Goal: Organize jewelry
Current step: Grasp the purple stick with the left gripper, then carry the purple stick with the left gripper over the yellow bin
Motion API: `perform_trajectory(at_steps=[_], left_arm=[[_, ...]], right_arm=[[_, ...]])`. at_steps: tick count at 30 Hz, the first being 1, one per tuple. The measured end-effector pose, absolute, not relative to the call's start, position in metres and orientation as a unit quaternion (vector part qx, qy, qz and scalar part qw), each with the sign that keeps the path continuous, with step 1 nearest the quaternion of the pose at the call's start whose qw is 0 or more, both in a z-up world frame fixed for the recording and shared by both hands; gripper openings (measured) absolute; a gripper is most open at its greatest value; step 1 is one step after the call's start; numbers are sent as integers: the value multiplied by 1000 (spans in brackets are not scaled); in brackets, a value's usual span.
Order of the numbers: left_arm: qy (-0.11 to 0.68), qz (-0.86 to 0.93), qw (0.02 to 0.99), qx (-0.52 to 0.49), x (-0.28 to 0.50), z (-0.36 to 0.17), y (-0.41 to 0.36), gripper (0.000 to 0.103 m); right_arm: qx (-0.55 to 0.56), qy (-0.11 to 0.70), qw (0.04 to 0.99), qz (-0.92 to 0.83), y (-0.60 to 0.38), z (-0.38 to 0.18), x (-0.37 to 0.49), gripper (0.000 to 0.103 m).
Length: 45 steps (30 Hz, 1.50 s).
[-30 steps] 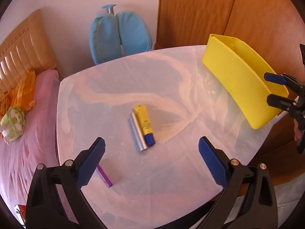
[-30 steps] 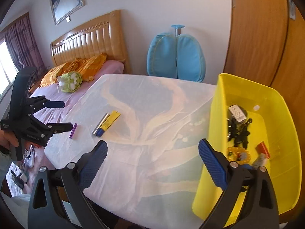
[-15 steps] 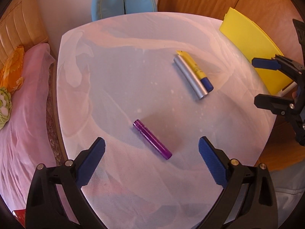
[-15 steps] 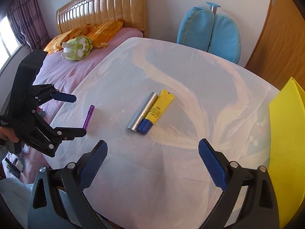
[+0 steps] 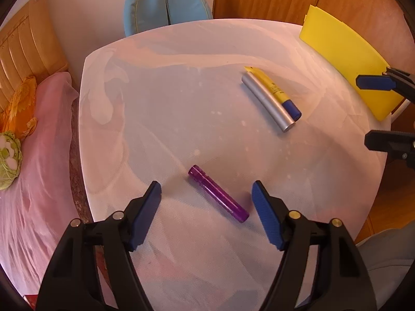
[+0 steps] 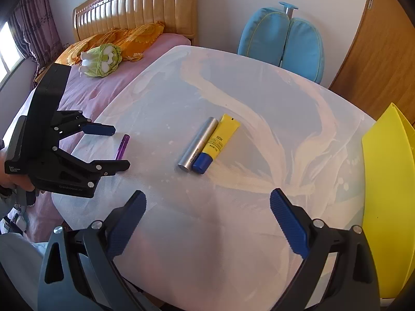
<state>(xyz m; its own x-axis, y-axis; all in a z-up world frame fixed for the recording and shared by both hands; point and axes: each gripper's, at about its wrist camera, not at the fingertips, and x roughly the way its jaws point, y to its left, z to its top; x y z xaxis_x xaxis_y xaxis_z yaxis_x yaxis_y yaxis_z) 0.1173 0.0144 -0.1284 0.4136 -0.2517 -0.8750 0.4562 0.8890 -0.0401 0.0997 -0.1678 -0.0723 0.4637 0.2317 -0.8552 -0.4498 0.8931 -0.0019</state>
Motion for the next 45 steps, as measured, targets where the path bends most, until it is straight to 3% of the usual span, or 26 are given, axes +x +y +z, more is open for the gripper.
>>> perform_trajectory(at_steps=[3, 5, 10, 24, 37, 45], left_arm=[[498, -209, 835, 108, 116, -125, 23, 46], [499, -206, 835, 109, 116, -124, 29, 23], [500, -206, 834, 108, 116, -124, 35, 10], [443, -281, 846, 98, 110, -68, -14, 10], [356, -396, 831, 160, 126, -4, -205, 10], [326, -437, 820, 175, 121, 20, -306, 10]], right_arm=[[-111, 480, 847, 199, -168, -73, 98, 97], [-109, 480, 846, 203, -168, -73, 98, 97], [-115, 479, 844, 210, -164, -72, 96, 97], [-109, 452, 864, 194, -185, -49, 87, 97], [-42, 366, 927, 67, -363, 22, 46, 97], [-24, 359, 933, 23, -456, 28, 27, 97]])
